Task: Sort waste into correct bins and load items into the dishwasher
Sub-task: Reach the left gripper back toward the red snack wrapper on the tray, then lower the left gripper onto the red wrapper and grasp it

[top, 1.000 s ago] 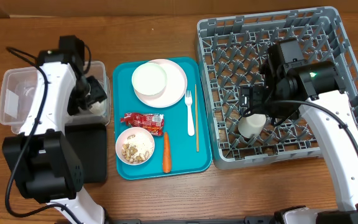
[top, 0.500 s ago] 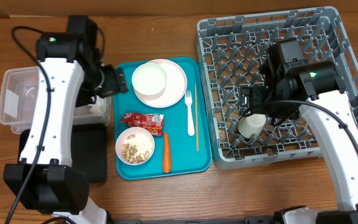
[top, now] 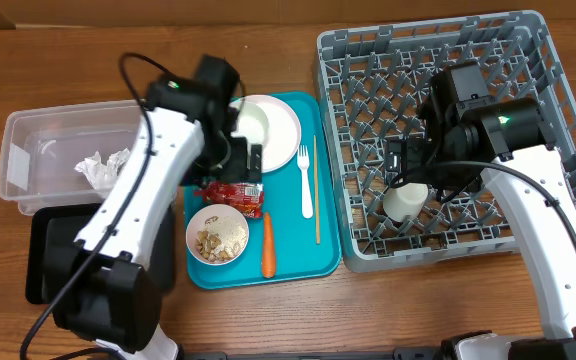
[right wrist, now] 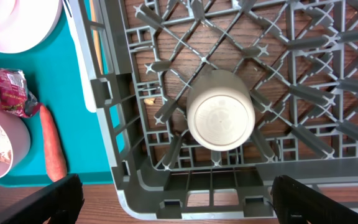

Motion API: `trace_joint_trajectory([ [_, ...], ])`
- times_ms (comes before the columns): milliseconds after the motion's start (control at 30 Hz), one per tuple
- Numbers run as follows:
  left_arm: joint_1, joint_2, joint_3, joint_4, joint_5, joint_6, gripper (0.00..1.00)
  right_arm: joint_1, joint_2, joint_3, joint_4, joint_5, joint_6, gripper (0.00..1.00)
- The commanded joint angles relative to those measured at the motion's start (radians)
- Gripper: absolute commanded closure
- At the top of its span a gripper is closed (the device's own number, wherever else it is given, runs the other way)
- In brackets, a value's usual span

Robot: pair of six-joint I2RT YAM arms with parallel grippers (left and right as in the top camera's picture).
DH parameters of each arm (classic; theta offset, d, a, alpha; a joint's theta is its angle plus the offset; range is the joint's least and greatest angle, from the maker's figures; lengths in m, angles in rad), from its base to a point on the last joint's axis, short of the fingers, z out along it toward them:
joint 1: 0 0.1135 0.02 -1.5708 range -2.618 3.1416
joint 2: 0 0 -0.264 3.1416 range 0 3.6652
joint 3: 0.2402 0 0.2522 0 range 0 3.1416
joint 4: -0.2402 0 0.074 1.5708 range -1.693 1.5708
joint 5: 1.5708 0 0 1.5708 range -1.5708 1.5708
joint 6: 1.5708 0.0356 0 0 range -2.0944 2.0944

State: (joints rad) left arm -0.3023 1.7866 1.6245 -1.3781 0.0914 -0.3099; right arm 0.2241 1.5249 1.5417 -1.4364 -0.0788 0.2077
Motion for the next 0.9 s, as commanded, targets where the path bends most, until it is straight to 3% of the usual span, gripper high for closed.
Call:
trace_joint_trajectory([
  [0,-0.044,-0.006,-0.103,0.078,0.011,0.018,0.0,0.003,-0.013,0.02,0.002,-0.005,-0.006,0.0],
  [367,-0.064,-0.006,-0.252,0.313,0.006,0.018,0.0,0.003,-0.013,0.02,0.002,-0.005,-0.006,0.0],
  [867,-0.072,-0.006,-0.346,0.456,-0.028,0.007,0.0,0.003,-0.012,0.02,0.017,-0.005,-0.006,0.0],
])
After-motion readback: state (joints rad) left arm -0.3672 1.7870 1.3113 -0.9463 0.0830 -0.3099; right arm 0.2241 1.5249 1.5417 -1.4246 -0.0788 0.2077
